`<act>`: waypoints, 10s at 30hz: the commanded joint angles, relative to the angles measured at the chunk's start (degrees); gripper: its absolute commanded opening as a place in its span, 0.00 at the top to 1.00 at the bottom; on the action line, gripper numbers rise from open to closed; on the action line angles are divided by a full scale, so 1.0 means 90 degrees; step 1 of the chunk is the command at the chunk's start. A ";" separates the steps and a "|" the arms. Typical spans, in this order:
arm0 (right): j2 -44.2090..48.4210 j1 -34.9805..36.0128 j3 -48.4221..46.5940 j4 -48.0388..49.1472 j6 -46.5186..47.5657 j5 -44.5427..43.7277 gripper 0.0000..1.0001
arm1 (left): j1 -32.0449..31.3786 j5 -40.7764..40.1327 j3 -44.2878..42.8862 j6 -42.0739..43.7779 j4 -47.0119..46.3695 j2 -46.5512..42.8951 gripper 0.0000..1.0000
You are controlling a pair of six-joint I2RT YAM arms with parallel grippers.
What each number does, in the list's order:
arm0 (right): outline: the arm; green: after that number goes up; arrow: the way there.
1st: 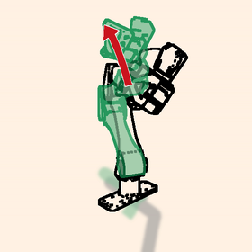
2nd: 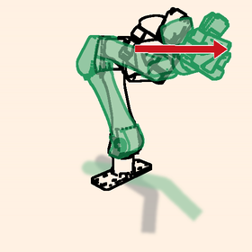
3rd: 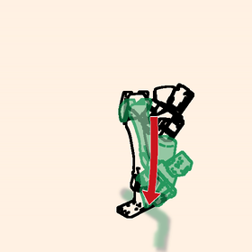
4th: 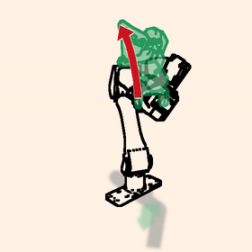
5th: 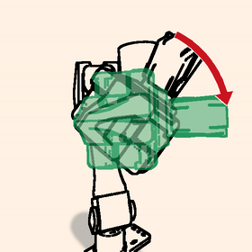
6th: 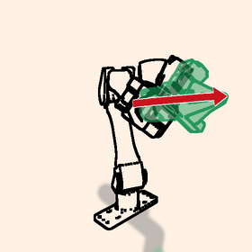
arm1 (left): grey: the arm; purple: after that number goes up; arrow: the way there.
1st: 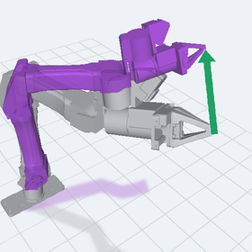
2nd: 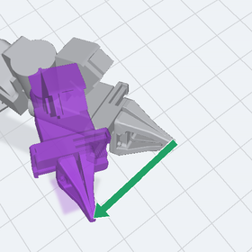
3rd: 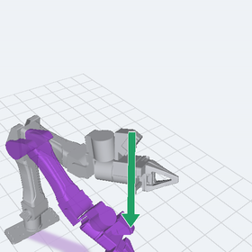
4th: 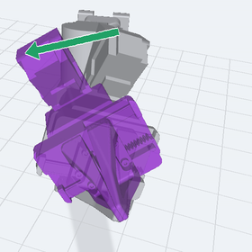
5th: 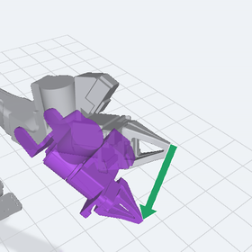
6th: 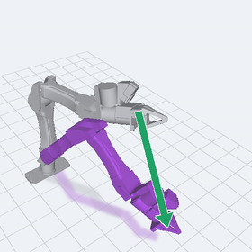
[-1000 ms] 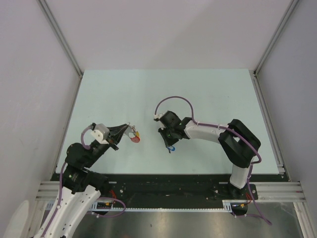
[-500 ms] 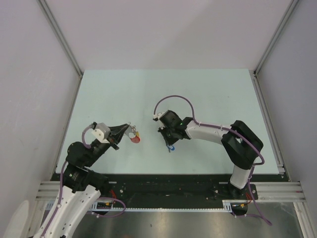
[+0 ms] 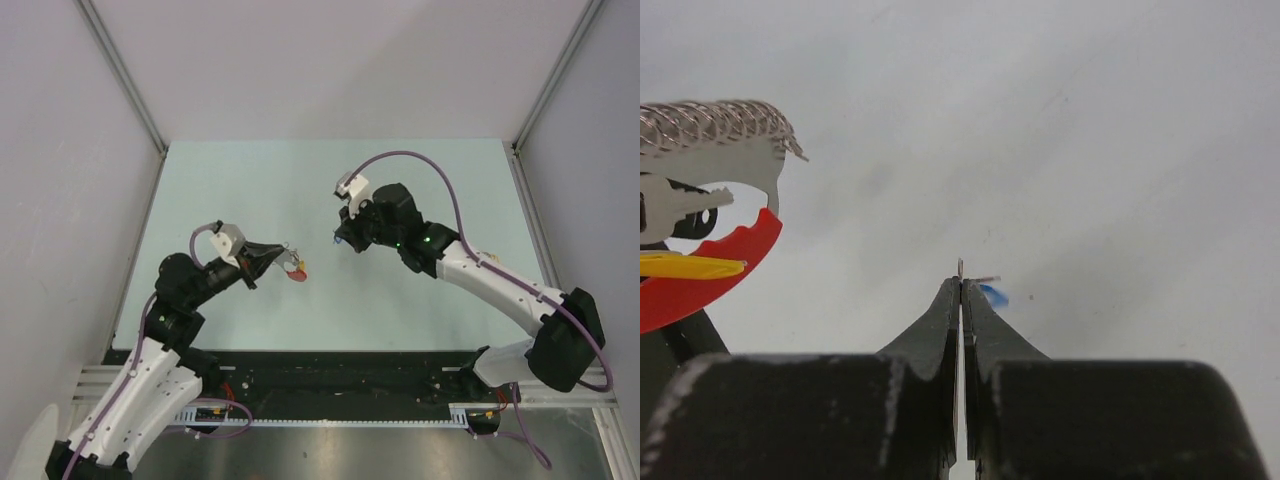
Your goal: Put the keys on the keyring
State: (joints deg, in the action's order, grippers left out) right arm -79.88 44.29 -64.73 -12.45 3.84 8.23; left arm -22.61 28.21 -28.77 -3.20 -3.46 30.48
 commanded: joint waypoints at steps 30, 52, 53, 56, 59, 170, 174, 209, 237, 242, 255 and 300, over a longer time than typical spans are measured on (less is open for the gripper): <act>0.2371 -0.0332 0.2036 0.2975 0.0941 0.3461 1.00 | 0.0090 0.4190 -0.0875 -0.0142 -0.2691 0.2443 1.00; 0.2371 0.0059 0.2036 0.2916 0.1322 0.3353 1.00 | 0.0090 0.4239 -0.0768 -0.0338 -0.2974 0.2443 1.00; 0.2371 0.0059 0.2036 0.2926 0.1332 0.3334 1.00 | 0.0090 0.4249 -0.0777 -0.0338 -0.2974 0.2443 1.00; 0.2371 0.0088 0.2036 0.2945 0.1351 0.3353 1.00 | 0.0091 0.4258 -0.0787 -0.0357 -0.2965 0.2453 0.99; 0.2391 0.0108 0.2036 0.2946 0.1380 0.3324 1.00 | 0.0090 0.4268 -0.0787 -0.0377 -0.2965 0.2434 1.00; 0.2361 0.0459 0.1831 0.3033 0.1214 0.2884 1.00 | 0.0081 0.4620 -0.0797 -0.0406 -0.2984 0.2317 0.99; 0.2352 0.0460 0.1831 0.3053 0.1195 0.2894 1.00 | 0.0081 0.4630 -0.0807 -0.0416 -0.2994 0.2336 1.00; 0.2195 0.0557 0.1655 0.2887 0.1156 0.2777 1.00 | 0.0003 0.4766 -0.0846 -0.0308 -0.2828 0.2336 1.00; 0.2195 0.0743 0.1518 0.2565 0.1419 0.2631 1.00 | -0.0280 0.4006 -0.1490 0.0696 -0.0702 0.2346 1.00; 0.2234 0.0772 0.1518 0.2477 0.1517 0.2562 1.00 | -0.0417 0.3380 -0.1666 0.0893 -0.0133 0.2248 1.00; 0.2264 0.0928 0.1518 0.2262 0.1859 0.2162 1.00 | -0.0486 0.2296 -0.2164 -0.0103 0.0932 0.2209 1.00; 0.2430 0.1006 0.1509 0.2291 0.1732 0.2240 1.00 | -0.1238 0.2188 -0.2291 0.0746 0.1654 0.1984 1.00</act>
State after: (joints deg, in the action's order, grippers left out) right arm -59.55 53.23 -48.49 4.40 19.92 27.46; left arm -32.38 47.11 -46.59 2.04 11.16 48.12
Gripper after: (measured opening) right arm 0.009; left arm 0.006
